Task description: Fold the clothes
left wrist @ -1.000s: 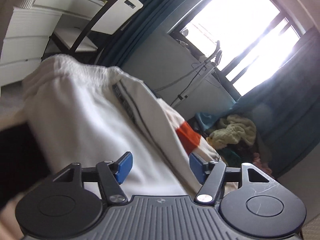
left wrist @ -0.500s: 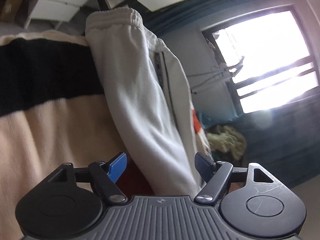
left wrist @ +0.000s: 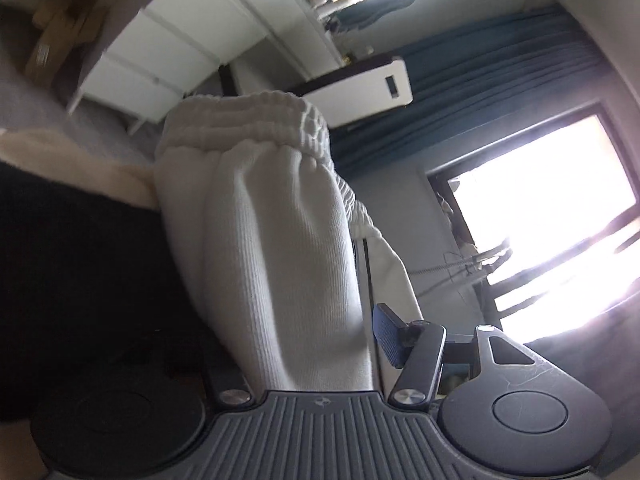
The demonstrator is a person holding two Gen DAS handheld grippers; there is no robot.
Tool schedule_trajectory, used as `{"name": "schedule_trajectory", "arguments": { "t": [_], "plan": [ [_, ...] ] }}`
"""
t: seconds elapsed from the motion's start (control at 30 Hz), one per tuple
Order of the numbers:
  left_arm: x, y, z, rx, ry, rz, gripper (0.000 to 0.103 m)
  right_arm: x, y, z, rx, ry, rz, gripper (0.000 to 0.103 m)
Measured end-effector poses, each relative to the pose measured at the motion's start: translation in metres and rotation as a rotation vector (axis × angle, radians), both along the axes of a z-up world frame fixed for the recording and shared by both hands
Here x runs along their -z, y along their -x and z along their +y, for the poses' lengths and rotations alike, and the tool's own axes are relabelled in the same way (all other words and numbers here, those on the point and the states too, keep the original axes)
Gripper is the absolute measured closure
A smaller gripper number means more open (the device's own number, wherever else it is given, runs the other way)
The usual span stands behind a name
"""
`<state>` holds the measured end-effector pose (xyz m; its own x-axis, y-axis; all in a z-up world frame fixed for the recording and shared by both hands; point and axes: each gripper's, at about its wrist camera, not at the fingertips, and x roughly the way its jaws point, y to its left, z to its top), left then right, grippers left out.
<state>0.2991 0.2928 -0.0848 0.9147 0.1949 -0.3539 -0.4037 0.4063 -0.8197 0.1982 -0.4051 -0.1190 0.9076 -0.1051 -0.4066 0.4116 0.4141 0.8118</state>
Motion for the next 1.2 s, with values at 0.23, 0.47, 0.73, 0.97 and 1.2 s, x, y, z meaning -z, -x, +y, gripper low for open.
{"name": "schedule_trajectory", "arguments": {
  "t": [0.23,0.47,0.73,0.97,1.2],
  "plan": [
    [-0.019,-0.022,-0.037,-0.158,-0.174,0.068,0.072,0.003,-0.02,-0.011,0.072,0.074,-0.005,0.057],
    [-0.022,0.007,-0.02,-0.184,0.083,-0.05,0.09,-0.011,-0.006,-0.017,0.088,0.065,-0.031,0.076],
    [-0.044,0.07,-0.006,-0.143,0.171,-0.132,0.092,-0.043,0.039,-0.014,0.118,0.017,-0.055,0.082],
    [-0.043,0.15,0.02,-0.12,0.308,-0.095,0.092,-0.07,0.096,-0.021,0.153,-0.021,-0.038,0.082],
    [-0.024,0.221,0.044,-0.097,0.372,-0.011,0.092,-0.038,0.154,-0.033,0.218,-0.275,0.163,0.082]
  ]
}}
